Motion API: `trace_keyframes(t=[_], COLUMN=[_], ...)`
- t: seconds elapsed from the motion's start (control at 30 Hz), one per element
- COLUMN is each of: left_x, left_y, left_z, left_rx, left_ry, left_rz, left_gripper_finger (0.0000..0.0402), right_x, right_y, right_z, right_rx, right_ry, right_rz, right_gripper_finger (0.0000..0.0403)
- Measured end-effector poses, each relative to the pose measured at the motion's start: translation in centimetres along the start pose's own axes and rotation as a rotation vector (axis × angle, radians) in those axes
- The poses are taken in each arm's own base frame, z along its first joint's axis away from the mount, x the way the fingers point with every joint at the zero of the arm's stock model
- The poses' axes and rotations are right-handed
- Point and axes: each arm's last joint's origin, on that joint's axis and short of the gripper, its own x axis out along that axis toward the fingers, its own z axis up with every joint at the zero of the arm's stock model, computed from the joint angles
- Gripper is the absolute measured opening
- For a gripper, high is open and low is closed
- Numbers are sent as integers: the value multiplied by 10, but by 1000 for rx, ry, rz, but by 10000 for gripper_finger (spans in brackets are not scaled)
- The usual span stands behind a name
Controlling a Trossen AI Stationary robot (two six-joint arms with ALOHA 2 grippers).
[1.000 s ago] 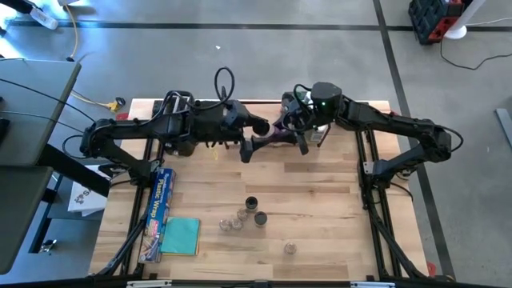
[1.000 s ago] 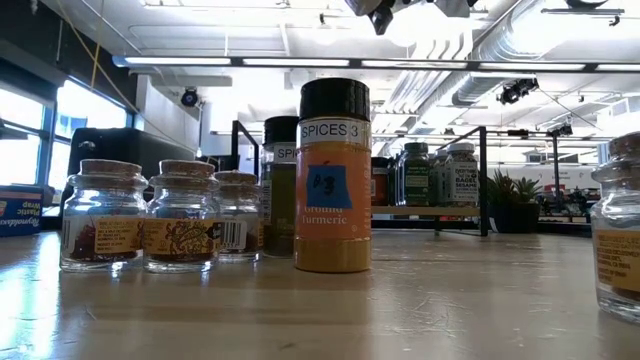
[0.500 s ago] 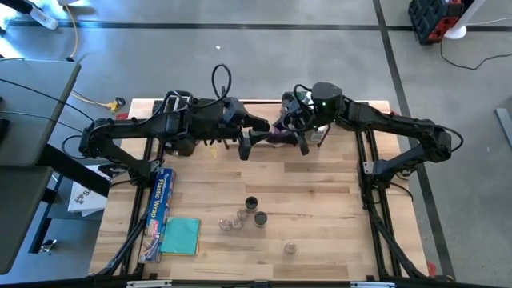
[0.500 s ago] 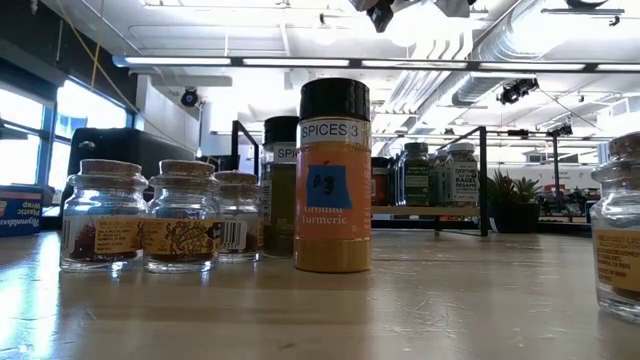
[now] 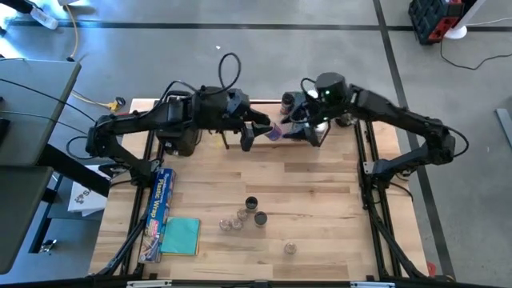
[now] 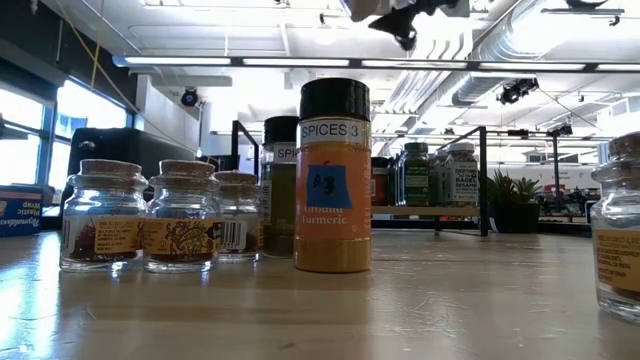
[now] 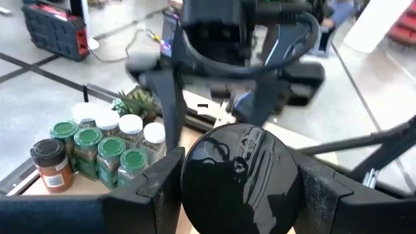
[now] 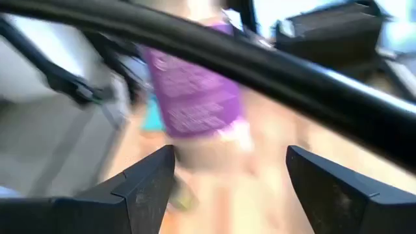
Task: Shelf spices
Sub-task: Put the black seasoning bottle on the shelf and align it with the other black seasoning bottles
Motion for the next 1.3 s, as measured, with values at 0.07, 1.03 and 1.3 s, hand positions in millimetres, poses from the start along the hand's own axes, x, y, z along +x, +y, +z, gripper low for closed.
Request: trace_keyframes(t=[0.07, 1.03, 1.3], left_x=[10, 183, 192], left_y=[4, 156, 158], left_z=[4, -75, -82], left_rx=[17, 122, 158], left_ry=[17, 372, 367], left_rz=[-13, 270, 256], left_gripper_finger=[201, 217, 222], right_x=[-18, -161, -160], right_y=[5, 81, 80], right_z=[2, 13, 11], right_rx=[-40, 199, 211], right_ry=[73, -103, -86], right_rz=[-106, -568, -580], right_gripper_finger=[290, 291, 291])
